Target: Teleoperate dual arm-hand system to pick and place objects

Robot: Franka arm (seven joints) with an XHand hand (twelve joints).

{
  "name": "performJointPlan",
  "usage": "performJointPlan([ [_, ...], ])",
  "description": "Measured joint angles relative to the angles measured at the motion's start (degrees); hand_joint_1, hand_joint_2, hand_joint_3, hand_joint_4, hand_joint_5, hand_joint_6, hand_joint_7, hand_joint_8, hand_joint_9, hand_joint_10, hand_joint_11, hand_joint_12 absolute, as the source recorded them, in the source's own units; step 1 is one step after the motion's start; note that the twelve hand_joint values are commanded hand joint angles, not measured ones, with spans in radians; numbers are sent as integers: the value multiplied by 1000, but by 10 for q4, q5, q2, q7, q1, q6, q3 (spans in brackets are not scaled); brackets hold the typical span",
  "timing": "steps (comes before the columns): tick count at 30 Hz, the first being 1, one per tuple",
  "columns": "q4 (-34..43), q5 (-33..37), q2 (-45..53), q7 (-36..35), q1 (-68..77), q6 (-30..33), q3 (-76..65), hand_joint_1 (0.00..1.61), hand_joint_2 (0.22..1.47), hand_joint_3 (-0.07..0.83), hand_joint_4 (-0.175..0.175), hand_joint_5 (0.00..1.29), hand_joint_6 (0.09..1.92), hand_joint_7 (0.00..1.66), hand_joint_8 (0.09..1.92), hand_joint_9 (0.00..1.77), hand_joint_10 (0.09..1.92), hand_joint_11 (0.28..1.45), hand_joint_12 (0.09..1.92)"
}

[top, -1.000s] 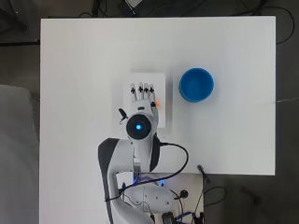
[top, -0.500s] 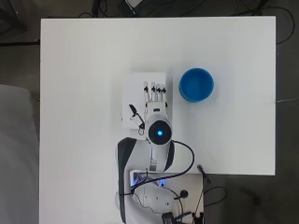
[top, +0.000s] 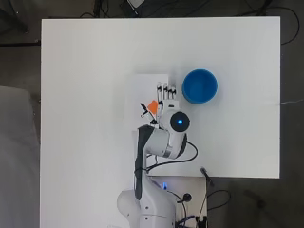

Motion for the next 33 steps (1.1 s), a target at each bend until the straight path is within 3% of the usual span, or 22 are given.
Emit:
performJointPlan([
  [5, -7, 17, 68, 0, 8, 18, 14, 148, 905, -4, 69, 310, 87, 411, 87, 512, 87, 508, 87],
  [9, 9, 44, 125, 9, 14, 54, 41, 184, 921, 4, 65, 272, 87, 345, 87, 459, 87, 507, 87],
  [17, -78, 96, 104, -71, 11, 160, 33, 205, 983, 16, 42, 296, 87, 338, 87, 406, 87, 490, 87],
  [18, -84, 97, 98, -89, 9, 165, 23, 235, 992, 12, 42, 314, 87, 365, 87, 452, 87, 505, 87],
  [19, -87, 97, 92, -106, 7, 167, 12, 317, 1030, 9, 53, 429, 87, 518, 87, 605, 87, 572, 87],
  [20, -91, 97, 85, -122, 4, 168, 2, 629, 1110, 6, 32, 569, 456, 637, 556, 733, 531, 677, 236],
  [21, -95, 94, 78, -134, 0, 166, -9, 757, 1189, 11, 80, 616, 929, 743, 1140, 891, 1112, 761, 812],
  [22, -100, 91, 72, -140, -3, 159, -18, 822, 1230, 9, 122, 651, 1197, 858, 1522, 1075, 1496, 864, 1303],
  [23, -104, 89, 68, -145, -4, 147, -26, 853, 1250, 7, 148, 672, 1331, 937, 1734, 1198, 1711, 932, 1604],
  [24, -104, 89, 69, -151, -4, 131, -36, 865, 1260, 5, 163, 680, 1393, 983, 1842, 1267, 1821, 970, 1766],
  [25, -100, 92, 74, -160, -3, 115, -44, 973, 1277, 3, 43, 628, 1411, 914, 1765, 1140, 1820, 842, 1725],
  [26, -94, 95, 82, -174, -3, 100, -53, 793, 1206, -5, 22, 519, 1086, 754, 1329, 922, 1394, 685, 1247],
  [27, -89, 98, 91, -191, -2, 90, -59, 625, 1137, -8, 25, 482, 720, 673, 893, 786, 928, 610, 760],
  [28, -84, 100, 99, -207, -2, 83, -62, 518, 1094, -6, 28, 483, 436, 645, 541, 722, 563, 588, 412],
  [29, -82, 99, 106, -222, -1, 78, -61, 457, 1061, -5, 21, 450, 238, 566, 292, 634, 308, 556, 208],
  [31, -78, 98, 108, -229, 0, 74, -51, 380, 1001, -14, 28, 276, 87, 323, 87, 399, 87, 470, 87],
  [33, -73, 96, 98, -201, -1, 75, -33, 308, 974, -16, 61, 199, 87, 261, 87, 345, 87, 456, 87],
])
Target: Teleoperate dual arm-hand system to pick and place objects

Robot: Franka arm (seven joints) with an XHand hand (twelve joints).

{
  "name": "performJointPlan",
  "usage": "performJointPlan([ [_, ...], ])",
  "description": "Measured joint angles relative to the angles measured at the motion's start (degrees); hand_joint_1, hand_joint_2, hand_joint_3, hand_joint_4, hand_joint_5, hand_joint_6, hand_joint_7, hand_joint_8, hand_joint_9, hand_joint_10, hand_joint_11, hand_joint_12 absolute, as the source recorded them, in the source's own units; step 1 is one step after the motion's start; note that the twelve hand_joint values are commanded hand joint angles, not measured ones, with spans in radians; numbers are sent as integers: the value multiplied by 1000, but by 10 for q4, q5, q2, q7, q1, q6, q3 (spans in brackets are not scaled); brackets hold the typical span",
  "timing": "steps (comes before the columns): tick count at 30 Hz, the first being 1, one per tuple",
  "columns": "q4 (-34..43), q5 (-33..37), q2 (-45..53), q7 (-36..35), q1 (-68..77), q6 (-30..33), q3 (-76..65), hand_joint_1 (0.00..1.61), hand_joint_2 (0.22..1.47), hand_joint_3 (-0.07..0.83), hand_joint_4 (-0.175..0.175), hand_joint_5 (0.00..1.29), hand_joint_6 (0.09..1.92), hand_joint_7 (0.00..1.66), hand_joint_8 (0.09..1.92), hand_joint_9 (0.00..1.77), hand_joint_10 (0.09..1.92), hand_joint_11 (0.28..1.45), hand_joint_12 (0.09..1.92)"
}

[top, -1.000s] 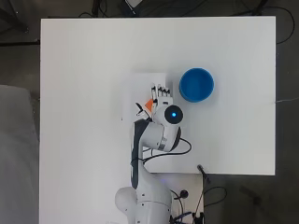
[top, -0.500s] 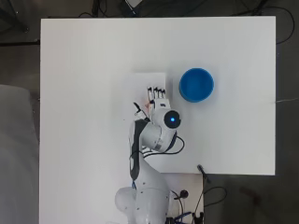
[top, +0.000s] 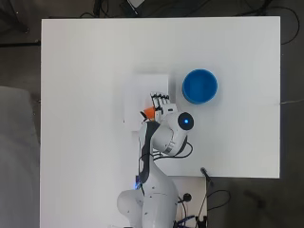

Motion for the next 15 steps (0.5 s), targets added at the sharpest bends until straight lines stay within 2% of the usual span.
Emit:
performJointPlan([
  [3, 8, -6, -15, 72, -1, 9, 30, 240, 955, -9, 78, 186, 87, 265, 87, 357, 87, 477, 87],
  [7, 17, -21, -28, 141, -2, 14, 60, 219, 946, -5, 76, 209, 87, 298, 87, 388, 87, 486, 87],
  [15, -37, -63, -67, 130, -16, 36, 45, 227, 950, 0, 56, 251, 87, 324, 87, 426, 87, 497, 87],
])
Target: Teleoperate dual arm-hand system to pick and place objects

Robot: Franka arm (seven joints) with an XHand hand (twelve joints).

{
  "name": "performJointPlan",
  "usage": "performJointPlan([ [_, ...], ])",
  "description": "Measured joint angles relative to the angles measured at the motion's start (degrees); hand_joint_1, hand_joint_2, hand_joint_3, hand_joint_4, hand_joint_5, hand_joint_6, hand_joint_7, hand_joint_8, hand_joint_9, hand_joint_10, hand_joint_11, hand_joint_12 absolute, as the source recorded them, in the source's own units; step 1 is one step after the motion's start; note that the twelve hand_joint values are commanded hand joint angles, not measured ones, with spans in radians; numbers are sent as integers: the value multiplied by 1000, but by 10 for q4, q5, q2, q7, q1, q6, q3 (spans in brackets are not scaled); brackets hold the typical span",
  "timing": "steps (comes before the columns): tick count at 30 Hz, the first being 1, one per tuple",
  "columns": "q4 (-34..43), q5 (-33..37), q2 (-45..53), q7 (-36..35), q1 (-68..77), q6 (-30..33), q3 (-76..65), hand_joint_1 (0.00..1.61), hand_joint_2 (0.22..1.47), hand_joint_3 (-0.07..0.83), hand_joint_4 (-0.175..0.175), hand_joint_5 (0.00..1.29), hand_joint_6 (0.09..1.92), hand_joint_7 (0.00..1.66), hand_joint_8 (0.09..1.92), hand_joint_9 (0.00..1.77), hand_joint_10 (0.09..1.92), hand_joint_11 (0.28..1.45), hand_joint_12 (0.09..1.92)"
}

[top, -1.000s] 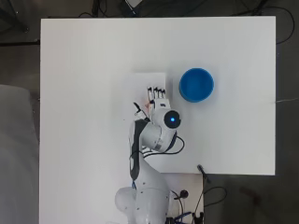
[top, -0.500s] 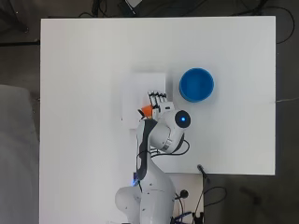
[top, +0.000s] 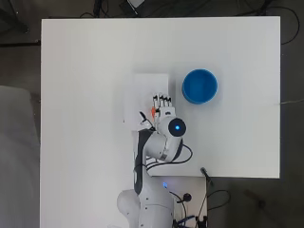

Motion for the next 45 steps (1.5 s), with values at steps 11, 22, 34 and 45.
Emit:
performJointPlan([
  [11, 14, -39, 50, -44, -2, -45, -44, 480, 1020, 3, 81, 408, 87, 473, 87, 608, 87, 574, 87],
  [22, 77, 94, 64, -180, 11, -74, -43, 866, 1277, 3, 175, 666, 1470, 997, 1920, 1353, 1920, 1022, 1915],
  [34, 364, -23, 78, -45, 14, -259, -8, 1091, 1247, -7, 35, 673, 228, 698, 1551, 981, 1905, 721, 1748],
  [45, 472, -66, 222, -28, -9, -265, -78, 1093, 1315, 3, -114, 505, 1494, 768, 1614, 976, 1850, 702, 1689],
])
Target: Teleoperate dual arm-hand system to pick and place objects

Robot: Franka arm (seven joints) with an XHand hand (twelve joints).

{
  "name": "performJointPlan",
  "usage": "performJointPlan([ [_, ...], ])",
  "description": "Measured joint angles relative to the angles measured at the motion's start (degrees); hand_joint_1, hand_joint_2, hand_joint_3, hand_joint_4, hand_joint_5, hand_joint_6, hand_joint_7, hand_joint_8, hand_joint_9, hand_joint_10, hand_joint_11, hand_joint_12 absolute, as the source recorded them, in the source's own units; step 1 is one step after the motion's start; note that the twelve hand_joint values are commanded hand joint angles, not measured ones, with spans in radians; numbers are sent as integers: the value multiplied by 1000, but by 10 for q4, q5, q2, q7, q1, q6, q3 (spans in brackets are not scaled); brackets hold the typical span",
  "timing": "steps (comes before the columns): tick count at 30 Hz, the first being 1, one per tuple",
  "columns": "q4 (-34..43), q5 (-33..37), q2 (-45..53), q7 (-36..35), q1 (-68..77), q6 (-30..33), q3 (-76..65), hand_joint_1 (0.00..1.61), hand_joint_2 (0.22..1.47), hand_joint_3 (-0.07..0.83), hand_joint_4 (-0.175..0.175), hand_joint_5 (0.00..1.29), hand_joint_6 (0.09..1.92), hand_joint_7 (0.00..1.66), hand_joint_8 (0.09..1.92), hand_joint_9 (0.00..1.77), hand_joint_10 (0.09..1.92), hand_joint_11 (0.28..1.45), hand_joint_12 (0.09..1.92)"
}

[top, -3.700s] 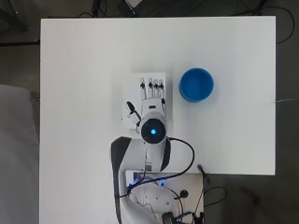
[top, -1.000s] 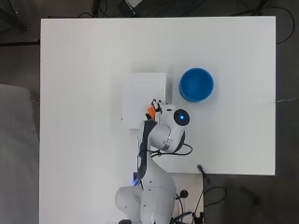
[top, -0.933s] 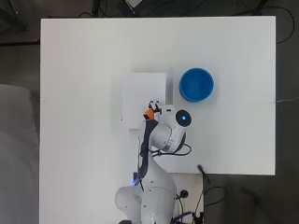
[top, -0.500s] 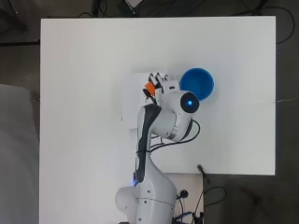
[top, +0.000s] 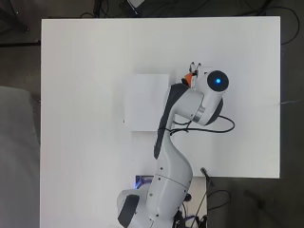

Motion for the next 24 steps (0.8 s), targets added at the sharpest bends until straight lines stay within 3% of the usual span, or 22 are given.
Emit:
performJointPlan([
  [2, 10, -15, 40, -24, 12, -1, -37, 1144, 1307, 0, -162, 490, 1507, 793, 1523, 908, 1734, 644, 1574],
  [7, 21, -51, 75, -40, 104, 9, -201, 1155, 1308, 0, -172, 491, 1489, 787, 1531, 842, 1621, 589, 1397],
  [10, 19, -19, 81, -31, 152, 9, -294, 1114, 1335, -1, -116, 463, 1567, 734, 1579, 726, 1527, 566, 1061],
  [12, 15, -9, 60, -6, 204, 10, -365, 1098, 1348, 0, -102, 450, 1590, 708, 1613, 691, 1489, 592, 842],
  [19, 0, -98, -106, 73, 571, 18, -597, 1063, 1367, 0, -54, 435, 1642, 666, 1638, 653, 1313, 737, 255],
  [23, -10, -140, -171, 101, 745, 26, -701, 1050, 1374, 0, -40, 426, 1668, 652, 1635, 653, 1232, 778, 94],
  [24, -14, -149, -182, 107, 769, 29, -729, 940, 1368, 0, 38, 461, 1660, 585, 1532, 649, 1215, 779, 87],
])
